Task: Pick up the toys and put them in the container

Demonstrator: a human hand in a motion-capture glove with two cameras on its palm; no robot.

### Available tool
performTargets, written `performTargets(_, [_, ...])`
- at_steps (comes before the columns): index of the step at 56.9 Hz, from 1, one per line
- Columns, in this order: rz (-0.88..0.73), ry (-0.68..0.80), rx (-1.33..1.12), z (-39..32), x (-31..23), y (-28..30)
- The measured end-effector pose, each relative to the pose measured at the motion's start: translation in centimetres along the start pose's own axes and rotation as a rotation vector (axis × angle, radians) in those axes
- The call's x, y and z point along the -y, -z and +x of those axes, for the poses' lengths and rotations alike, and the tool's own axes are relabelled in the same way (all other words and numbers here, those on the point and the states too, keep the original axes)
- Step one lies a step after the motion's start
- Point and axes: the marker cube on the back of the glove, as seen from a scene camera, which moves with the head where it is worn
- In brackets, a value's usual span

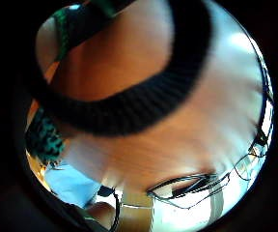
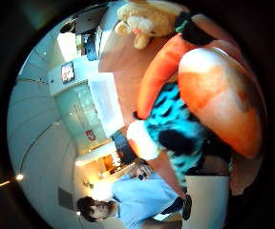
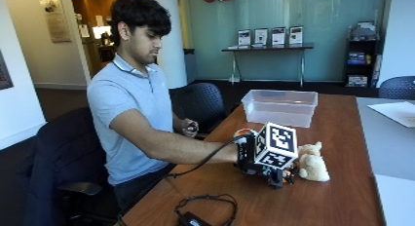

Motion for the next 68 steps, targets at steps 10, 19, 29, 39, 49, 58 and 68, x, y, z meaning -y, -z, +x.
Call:
performTargets(10, [0.081,0.066,-0.028,-1.7,-1.2,1.6])
performTargets(19, [0.302,0.154,0.006,-6.3,-4.5,7.3])
performTargets(29, [0.44,0.312,-0.094,-16.6,-7.1,13.3])
performTargets(39, [0.432,0.468,-0.201,-29.6,-6.4,13.8])
performTargets(49, [0.332,0.602,-0.24,-40.7,-4.9,10.0])
performTargets(58, [0.273,0.644,-0.249,-45.8,-3.6,6.5])
performTargets(68, [0.001,0.634,-0.3,-47.3,-2.6,2.4])
